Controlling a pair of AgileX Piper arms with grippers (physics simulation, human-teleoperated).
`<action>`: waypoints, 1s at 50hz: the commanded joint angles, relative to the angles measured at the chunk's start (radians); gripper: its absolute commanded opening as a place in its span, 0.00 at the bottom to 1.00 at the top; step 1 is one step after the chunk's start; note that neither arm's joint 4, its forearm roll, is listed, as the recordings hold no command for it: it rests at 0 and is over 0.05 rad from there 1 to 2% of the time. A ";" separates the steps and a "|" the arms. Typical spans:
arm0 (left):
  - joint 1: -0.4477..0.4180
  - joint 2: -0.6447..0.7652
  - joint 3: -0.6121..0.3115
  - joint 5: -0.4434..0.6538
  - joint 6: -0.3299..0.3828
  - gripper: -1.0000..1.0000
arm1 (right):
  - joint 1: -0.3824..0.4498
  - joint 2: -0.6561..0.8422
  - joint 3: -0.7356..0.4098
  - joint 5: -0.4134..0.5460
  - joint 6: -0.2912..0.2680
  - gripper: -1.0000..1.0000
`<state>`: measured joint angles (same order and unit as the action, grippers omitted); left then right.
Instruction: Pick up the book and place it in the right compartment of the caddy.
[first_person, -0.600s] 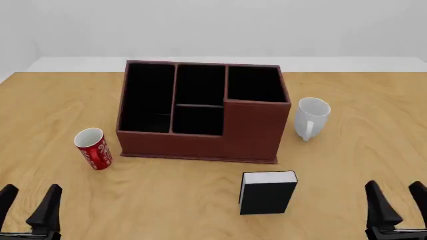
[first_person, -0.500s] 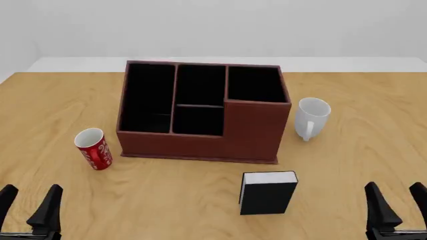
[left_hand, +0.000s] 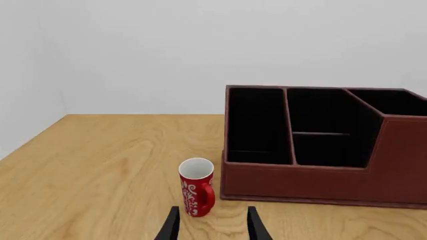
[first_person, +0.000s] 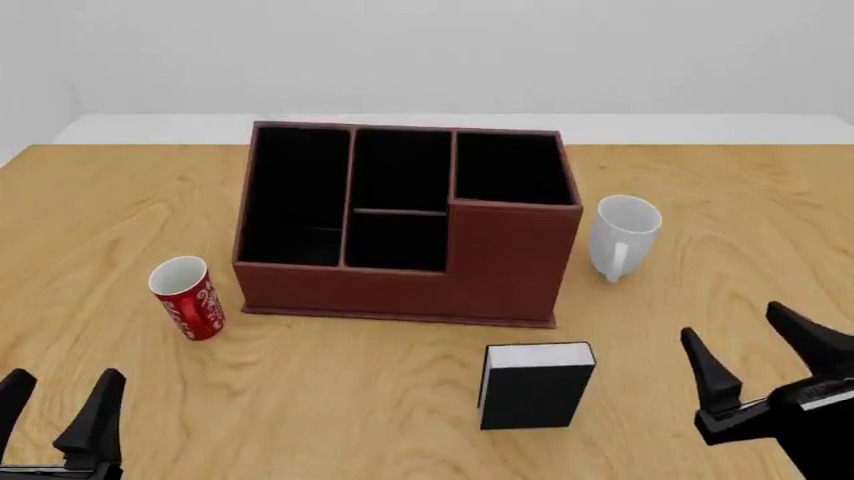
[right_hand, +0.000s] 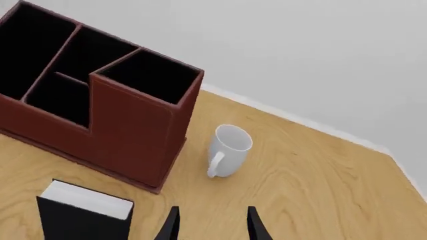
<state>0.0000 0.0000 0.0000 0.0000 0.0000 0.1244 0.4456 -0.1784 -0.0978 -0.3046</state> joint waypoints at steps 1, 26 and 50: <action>0.000 0.000 0.000 0.000 0.000 1.00 | 0.121 0.212 -0.131 0.025 -0.200 1.00; 0.000 0.000 0.000 0.000 0.000 1.00 | 0.377 0.451 -0.497 0.492 -0.528 1.00; 0.000 0.000 0.000 0.000 0.000 1.00 | 0.452 0.652 -0.678 0.780 -0.599 1.00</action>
<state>0.0000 0.0000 0.0000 0.0000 0.0000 0.5437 1.0220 -0.8067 0.5929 -0.8889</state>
